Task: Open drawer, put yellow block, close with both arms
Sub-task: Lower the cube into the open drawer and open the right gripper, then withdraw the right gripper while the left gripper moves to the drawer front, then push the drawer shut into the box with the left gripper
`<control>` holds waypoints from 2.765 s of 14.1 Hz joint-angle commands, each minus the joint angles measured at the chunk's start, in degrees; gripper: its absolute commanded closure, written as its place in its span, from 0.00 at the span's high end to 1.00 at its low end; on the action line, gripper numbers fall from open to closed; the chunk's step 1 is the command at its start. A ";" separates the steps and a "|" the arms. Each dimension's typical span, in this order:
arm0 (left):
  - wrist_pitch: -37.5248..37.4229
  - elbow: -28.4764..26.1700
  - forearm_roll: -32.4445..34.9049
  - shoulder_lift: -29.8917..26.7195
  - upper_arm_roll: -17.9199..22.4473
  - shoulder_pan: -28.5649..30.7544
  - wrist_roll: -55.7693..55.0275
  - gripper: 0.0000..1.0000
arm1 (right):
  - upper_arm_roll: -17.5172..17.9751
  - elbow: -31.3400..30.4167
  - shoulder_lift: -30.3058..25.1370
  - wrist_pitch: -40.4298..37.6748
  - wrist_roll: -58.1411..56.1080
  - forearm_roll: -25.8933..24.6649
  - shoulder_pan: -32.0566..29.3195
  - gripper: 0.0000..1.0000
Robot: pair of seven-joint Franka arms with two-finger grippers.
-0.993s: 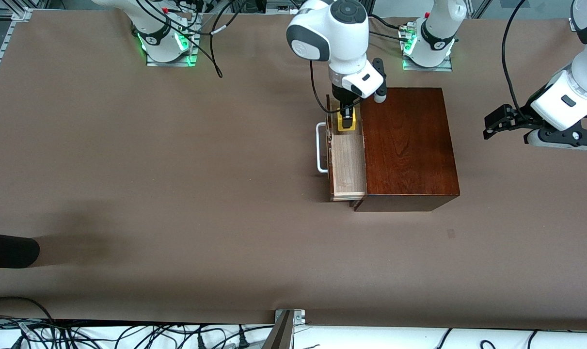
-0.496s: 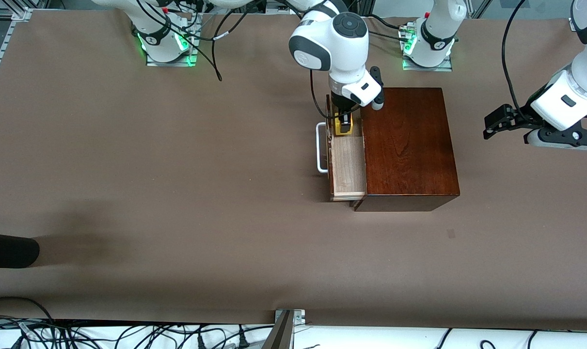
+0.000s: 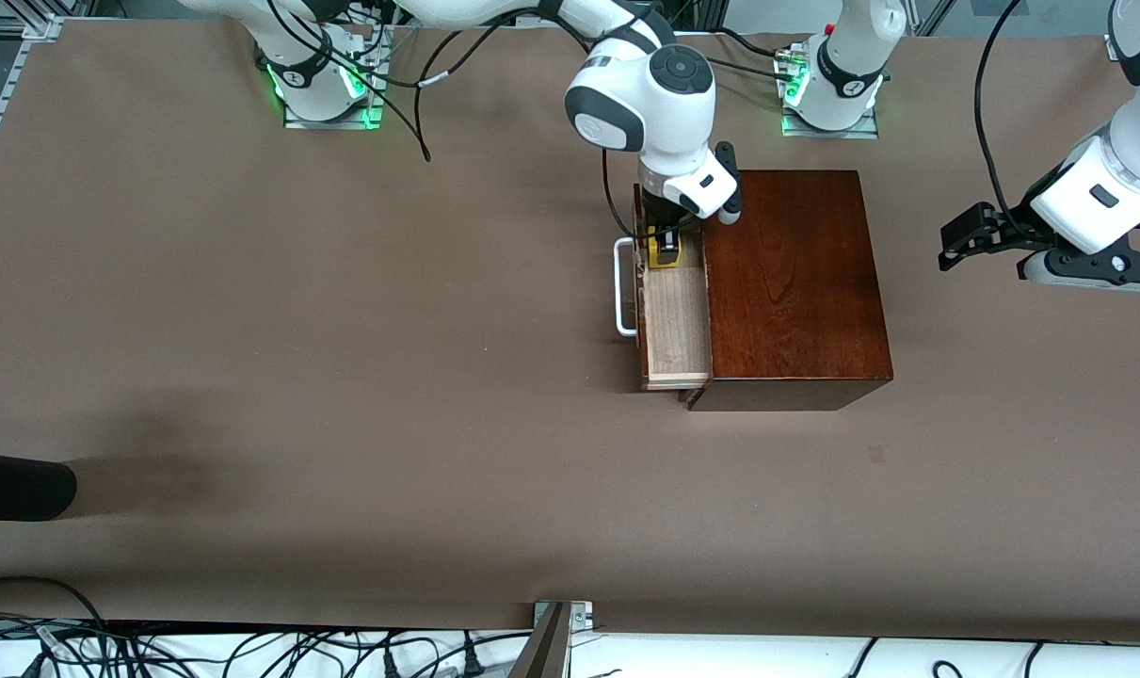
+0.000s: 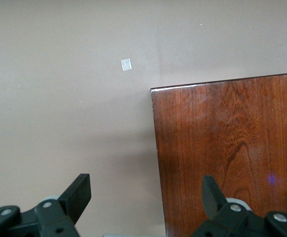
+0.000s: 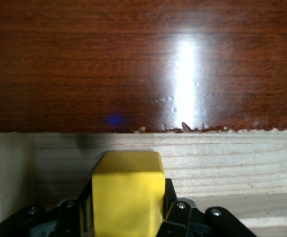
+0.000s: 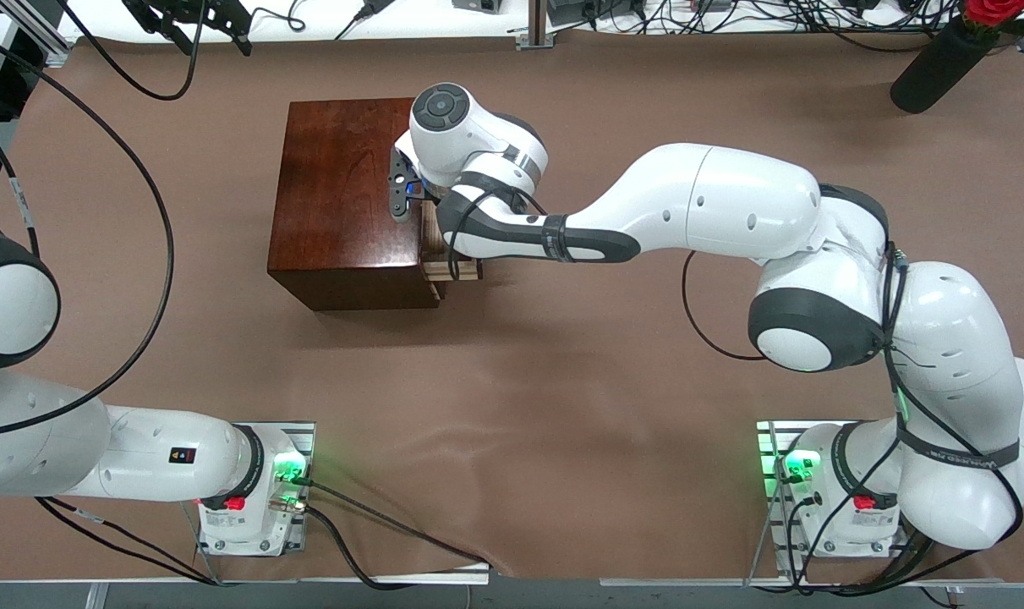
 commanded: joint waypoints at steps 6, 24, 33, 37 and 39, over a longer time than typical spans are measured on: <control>-0.88 0.60 -0.70 -0.29 -0.29 0.27 0.43 1.00 | -0.86 4.11 -0.58 -2.05 0.50 -0.04 -0.21 1.00; -15.54 3.50 -13.05 5.67 -2.31 -9.74 40.60 1.00 | -1.48 -14.65 -42.39 -29.13 1.64 20.80 -48.09 1.00; -6.36 19.84 -16.35 27.12 -2.22 -28.54 46.29 1.00 | -5.87 -25.59 -49.63 -28.34 14.91 16.14 -51.89 1.00; 6.05 19.41 -12.76 31.35 -2.31 -32.24 54.81 1.00 | -6.22 -23.92 -49.10 -29.03 15.89 14.04 -52.07 1.00; 5.98 18.71 -10.90 32.67 -2.31 -34.00 56.32 1.00 | -6.40 -23.65 -49.19 -31.49 15.80 13.77 -52.07 1.00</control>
